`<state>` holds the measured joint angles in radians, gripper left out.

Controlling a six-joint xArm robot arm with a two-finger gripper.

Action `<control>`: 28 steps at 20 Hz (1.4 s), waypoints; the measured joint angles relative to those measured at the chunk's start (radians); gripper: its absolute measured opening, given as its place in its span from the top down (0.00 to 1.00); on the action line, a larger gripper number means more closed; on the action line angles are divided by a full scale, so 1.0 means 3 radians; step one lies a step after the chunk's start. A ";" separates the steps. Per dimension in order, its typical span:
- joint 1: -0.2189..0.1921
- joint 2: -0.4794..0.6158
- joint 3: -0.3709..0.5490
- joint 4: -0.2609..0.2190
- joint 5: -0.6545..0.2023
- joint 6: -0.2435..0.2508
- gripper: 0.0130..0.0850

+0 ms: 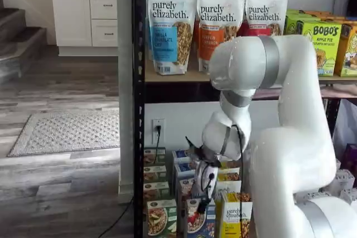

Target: Pick up the blue and white box that is on the bottom shelf, the second box from the left

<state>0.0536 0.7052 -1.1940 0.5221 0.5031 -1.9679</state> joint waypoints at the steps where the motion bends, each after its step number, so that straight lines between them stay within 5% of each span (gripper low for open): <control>1: 0.0003 0.0003 -0.0003 -0.0056 -0.0002 0.0053 0.00; 6: 0.0069 0.0048 -0.0035 -0.0157 -0.0054 0.0197 0.00; 13: 0.0150 0.0097 0.0029 0.0189 -0.0457 -0.0068 0.00; 18: 0.0148 0.0185 -0.0023 0.0213 -0.0608 -0.0109 0.00; 28: 0.0072 0.0492 -0.0372 -0.0170 -0.0647 0.0167 0.00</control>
<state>0.0753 0.8528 -1.3055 0.4712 0.3089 -1.9177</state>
